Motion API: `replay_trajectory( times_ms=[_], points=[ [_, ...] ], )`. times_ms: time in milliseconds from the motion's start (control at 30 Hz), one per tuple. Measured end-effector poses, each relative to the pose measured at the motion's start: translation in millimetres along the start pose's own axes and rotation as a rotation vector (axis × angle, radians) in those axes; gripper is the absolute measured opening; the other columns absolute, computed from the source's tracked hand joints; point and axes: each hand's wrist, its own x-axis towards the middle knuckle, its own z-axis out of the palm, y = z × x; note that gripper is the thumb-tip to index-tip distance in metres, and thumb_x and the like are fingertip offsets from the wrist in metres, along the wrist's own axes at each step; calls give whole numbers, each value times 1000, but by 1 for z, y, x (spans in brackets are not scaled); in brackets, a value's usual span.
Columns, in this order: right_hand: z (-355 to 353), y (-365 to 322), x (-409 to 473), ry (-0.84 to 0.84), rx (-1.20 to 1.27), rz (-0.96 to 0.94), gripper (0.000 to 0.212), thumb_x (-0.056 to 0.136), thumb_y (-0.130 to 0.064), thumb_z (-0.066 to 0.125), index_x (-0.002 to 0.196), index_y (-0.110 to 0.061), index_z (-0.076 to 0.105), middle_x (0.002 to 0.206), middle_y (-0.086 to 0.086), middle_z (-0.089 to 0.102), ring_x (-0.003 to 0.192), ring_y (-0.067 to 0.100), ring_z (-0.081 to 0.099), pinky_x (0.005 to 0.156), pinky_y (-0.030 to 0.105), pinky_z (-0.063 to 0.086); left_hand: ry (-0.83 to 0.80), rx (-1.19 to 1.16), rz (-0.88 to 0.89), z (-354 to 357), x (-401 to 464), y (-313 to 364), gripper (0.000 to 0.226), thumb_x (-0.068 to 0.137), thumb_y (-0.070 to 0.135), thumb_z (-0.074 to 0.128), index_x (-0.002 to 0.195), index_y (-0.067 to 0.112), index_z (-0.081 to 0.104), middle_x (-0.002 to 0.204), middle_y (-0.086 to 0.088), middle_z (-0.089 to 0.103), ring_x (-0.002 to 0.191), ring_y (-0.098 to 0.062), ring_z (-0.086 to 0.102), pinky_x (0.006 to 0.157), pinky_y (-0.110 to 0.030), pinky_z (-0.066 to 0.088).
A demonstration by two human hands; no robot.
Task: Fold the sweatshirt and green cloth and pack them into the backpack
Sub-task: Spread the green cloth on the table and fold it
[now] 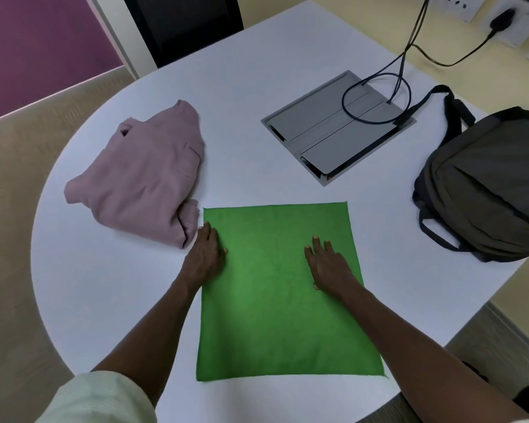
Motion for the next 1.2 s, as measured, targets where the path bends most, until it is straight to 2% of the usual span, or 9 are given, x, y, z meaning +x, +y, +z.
replay_trajectory(
  times_ms=[267, 400, 533, 600, 700, 833, 1000, 1100, 1200],
  points=[
    [10, 3, -10, 63, 115, 9, 88, 84, -7, 73, 155, -8, 20, 163, 24, 4, 148, 43, 16, 111, 58, 35, -20, -12, -37, 29, -60, 8, 67, 95, 35, 60, 139, -9, 35, 148, -37, 25, 136, -52, 28, 116, -55, 29],
    [23, -1, -34, 232, 253, 43, 59, 84, 0, 67, 139, -4, 49, 156, 32, 22, 141, 45, 29, 106, 57, 39, 4, -69, -71, 43, -106, 16, 73, 94, 44, 57, 145, -4, 33, 152, -33, 22, 141, -50, 25, 116, -55, 30],
    [49, -2, -66, 356, 433, 91, 37, 74, -2, 77, 108, 2, 66, 120, 26, 55, 106, 41, 57, 78, 42, 52, 34, -94, -114, 55, -158, 22, 75, 93, 48, 55, 146, -3, 36, 154, -32, 23, 141, -47, 28, 112, -54, 36],
    [59, -1, -84, 388, 491, 105, 24, 74, -7, 79, 93, 0, 66, 100, 17, 56, 89, 34, 57, 68, 35, 47, 57, -104, -140, 60, -182, 24, 70, 93, 43, 59, 143, -3, 41, 151, -34, 28, 137, -50, 33, 108, -56, 41],
    [67, 1, -108, 431, 544, 51, 21, 77, -15, 80, 83, -2, 66, 89, 12, 55, 80, 28, 55, 64, 34, 46, 102, -147, -175, 63, -210, 27, 62, 93, 34, 65, 139, -2, 47, 145, -32, 36, 128, -50, 42, 96, -57, 50],
    [78, 7, -132, 316, 516, -115, 35, 70, -35, 86, 83, -11, 64, 88, 0, 52, 79, 18, 49, 66, 27, 35, 150, -218, -239, 61, -235, 32, 56, 94, 29, 64, 138, 1, 46, 128, -25, 47, 106, -41, 55, 76, -48, 57],
    [101, 20, -150, 215, 400, -287, 58, 56, -63, 79, 89, -19, 60, 90, -5, 50, 79, 12, 42, 63, 25, 30, 155, -329, -354, 70, -254, 32, 43, 97, 29, 59, 126, 0, 47, 100, -17, 62, 83, -30, 59, 67, -38, 48],
    [112, 24, -161, 191, 333, -331, 52, 65, -55, 81, 96, -19, 62, 96, -5, 50, 83, 12, 42, 66, 25, 32, 161, -398, -419, 71, -258, 35, 34, 97, 19, 59, 120, -1, 46, 86, -8, 61, 75, -27, 60, 61, -34, 43],
    [113, 24, -170, 277, 331, -331, 31, 72, -30, 85, 91, -14, 68, 93, -1, 57, 82, 15, 54, 66, 21, 34, 204, -486, -447, 66, -260, 43, 25, 96, 9, 58, 117, 2, 47, 79, -1, 61, 67, -22, 57, 58, -32, 40]
  ],
)
